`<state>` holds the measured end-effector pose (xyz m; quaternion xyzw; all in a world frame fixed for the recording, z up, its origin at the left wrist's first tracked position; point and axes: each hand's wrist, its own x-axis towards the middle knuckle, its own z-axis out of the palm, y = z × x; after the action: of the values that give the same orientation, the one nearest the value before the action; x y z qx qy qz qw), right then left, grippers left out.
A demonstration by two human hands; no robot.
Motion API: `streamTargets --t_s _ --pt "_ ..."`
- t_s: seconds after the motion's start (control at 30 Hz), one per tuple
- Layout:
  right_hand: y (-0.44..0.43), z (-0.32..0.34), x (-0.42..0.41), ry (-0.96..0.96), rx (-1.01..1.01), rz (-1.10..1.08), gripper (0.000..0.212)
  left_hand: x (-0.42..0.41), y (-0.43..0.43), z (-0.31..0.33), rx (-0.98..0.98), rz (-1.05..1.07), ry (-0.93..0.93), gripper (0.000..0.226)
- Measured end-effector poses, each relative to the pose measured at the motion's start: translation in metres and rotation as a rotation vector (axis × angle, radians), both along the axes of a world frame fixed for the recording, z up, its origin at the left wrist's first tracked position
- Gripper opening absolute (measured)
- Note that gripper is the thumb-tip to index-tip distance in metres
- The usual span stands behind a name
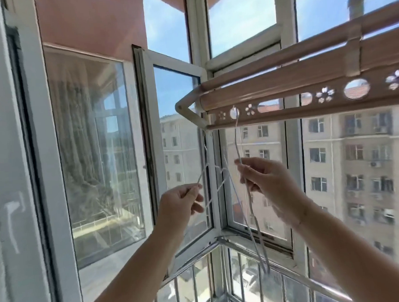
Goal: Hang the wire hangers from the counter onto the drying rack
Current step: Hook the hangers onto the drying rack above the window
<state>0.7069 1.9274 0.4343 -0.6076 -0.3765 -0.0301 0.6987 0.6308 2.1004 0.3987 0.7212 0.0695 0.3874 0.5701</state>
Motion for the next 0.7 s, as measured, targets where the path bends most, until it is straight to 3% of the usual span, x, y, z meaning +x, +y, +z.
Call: streamTargets --t_s 0.47,0.7 --pt "0.028 -0.007 0.011 0.039 -0.021 -0.282 0.015 0.057 0.036 0.028 -0.017 -0.223 -0.057 0.017" --pt "0.031 -0.004 0.012 0.077 0.007 -0.357 0.012 0.080 0.032 0.032 -0.036 -0.317 0.026 0.017"
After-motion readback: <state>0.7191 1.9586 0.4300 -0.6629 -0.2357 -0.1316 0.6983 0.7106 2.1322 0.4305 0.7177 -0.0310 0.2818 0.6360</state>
